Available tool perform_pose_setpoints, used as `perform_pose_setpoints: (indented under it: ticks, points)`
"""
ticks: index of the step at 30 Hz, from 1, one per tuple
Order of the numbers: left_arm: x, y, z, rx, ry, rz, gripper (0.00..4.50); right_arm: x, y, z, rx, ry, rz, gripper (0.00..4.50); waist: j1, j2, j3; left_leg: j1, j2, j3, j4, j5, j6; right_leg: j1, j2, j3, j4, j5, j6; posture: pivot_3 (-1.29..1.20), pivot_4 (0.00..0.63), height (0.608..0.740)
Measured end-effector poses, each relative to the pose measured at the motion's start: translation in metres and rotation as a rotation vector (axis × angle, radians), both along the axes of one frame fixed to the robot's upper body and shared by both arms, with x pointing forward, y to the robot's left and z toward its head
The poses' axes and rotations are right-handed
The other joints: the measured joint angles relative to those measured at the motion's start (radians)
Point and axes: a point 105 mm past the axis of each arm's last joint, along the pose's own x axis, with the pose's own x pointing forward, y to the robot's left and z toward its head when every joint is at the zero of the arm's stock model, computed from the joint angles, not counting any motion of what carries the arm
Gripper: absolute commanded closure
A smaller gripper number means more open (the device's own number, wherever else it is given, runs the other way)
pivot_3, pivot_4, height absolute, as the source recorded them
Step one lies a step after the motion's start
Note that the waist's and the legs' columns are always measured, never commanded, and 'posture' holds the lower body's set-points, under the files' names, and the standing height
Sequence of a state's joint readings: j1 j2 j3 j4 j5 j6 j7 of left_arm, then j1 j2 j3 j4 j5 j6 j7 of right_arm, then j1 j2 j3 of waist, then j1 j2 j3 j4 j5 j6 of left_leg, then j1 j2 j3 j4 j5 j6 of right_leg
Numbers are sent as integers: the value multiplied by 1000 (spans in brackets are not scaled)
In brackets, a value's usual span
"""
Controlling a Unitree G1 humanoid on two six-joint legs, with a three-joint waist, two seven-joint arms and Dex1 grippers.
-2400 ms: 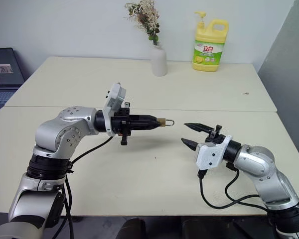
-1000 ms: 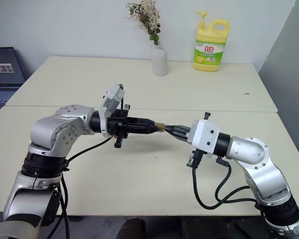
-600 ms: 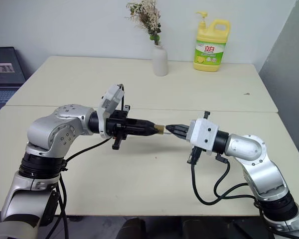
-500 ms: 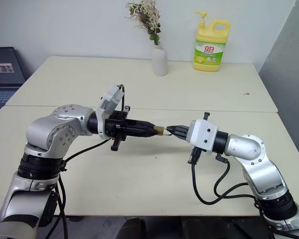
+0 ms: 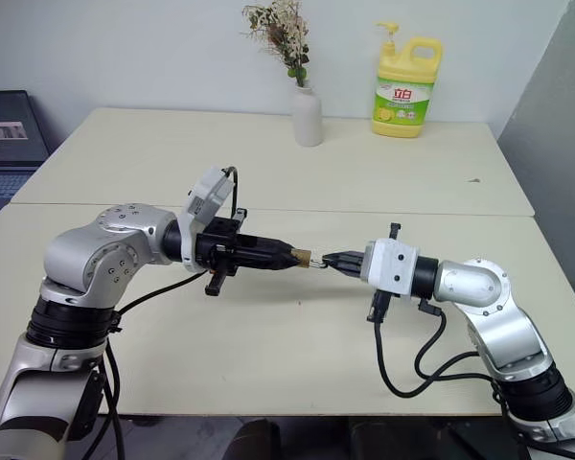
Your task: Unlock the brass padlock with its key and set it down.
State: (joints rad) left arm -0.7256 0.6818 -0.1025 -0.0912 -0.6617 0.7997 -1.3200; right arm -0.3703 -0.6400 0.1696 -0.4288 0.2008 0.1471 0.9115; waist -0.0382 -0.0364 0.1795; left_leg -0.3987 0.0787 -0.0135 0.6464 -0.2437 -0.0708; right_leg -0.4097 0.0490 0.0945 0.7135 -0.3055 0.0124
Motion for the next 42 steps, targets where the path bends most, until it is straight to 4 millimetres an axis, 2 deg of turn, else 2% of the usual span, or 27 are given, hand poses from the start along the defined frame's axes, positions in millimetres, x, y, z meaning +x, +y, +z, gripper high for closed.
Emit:
perform_pose_setpoints:
  ticks: [15,21,24,27,35,39,42]
  points:
    - [0,0,0,-3,5,0,4355,-6,0,-10,-6,54,8,4500,0,0,0,0,0,0,0,0,0,0,0,0,0,0,0,0,150,740]
    - [2,0,-2,-3,9,26,4355,-15,-13,-30,-86,129,-7,4500,2,0,0,0,0,0,0,0,0,0,0,0,0,0,0,0,150,740]
    - [4,3,-9,3,21,60,4355,-17,-24,-33,-92,150,-40,3927,1,0,0,0,0,0,0,0,0,0,0,0,0,0,0,0,150,740]
    - [9,5,-16,14,8,111,4355,-23,-28,-25,-89,150,-47,2861,0,0,0,0,0,-1,0,0,0,0,0,0,0,0,0,0,150,740]
    - [11,4,-39,36,24,181,4355,-34,-21,-12,-52,181,-31,9,4,0,0,0,0,0,0,0,0,0,0,0,0,0,0,0,150,740]
    - [14,1,-49,32,32,229,4355,-37,-18,-7,-42,193,-28,0,3,0,0,0,0,0,0,0,0,0,0,1,0,0,0,0,150,740]
    - [16,-2,-60,27,63,266,4355,-37,-19,-11,-79,225,-44,0,5,0,0,0,0,-1,0,0,0,0,0,0,0,0,0,0,150,740]
